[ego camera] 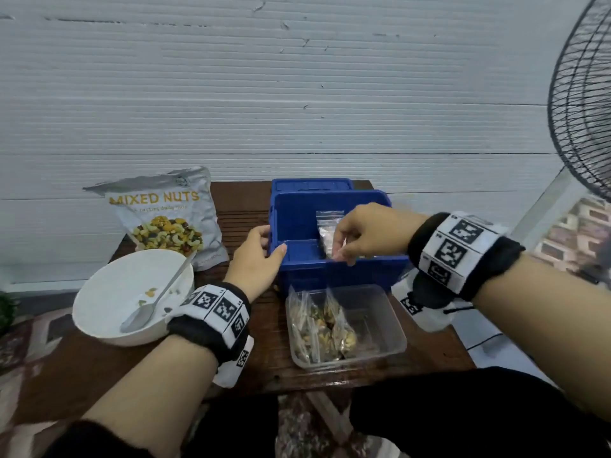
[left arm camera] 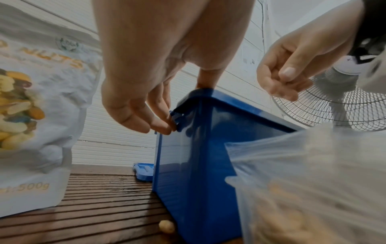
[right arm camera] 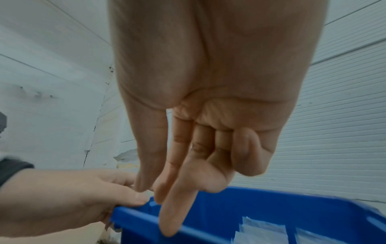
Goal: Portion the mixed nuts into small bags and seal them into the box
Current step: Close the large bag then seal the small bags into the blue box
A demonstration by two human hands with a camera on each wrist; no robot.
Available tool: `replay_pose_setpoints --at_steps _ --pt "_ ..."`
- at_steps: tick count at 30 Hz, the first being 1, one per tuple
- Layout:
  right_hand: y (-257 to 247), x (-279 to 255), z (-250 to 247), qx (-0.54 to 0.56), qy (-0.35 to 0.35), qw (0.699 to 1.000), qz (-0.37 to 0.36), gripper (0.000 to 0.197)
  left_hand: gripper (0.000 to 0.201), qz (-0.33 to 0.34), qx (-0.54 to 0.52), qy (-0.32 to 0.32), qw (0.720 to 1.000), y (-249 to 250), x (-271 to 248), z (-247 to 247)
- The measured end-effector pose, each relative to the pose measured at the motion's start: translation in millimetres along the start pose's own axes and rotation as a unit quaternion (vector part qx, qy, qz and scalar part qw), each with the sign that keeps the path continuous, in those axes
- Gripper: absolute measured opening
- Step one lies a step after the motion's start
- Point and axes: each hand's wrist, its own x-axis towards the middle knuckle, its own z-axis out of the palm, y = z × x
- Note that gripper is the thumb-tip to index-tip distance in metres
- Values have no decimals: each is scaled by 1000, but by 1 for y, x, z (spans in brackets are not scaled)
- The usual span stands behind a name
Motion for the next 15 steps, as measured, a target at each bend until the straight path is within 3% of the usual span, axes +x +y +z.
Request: replay_pose_setpoints --at_steps 7,15 --pt "11 -34 64 39 89 989 112 25 48 -9 16 -9 1000 6 -30 0" --pt "14 -43 104 131 98 967 196 44 50 -11 33 0 999 1 -39 3"
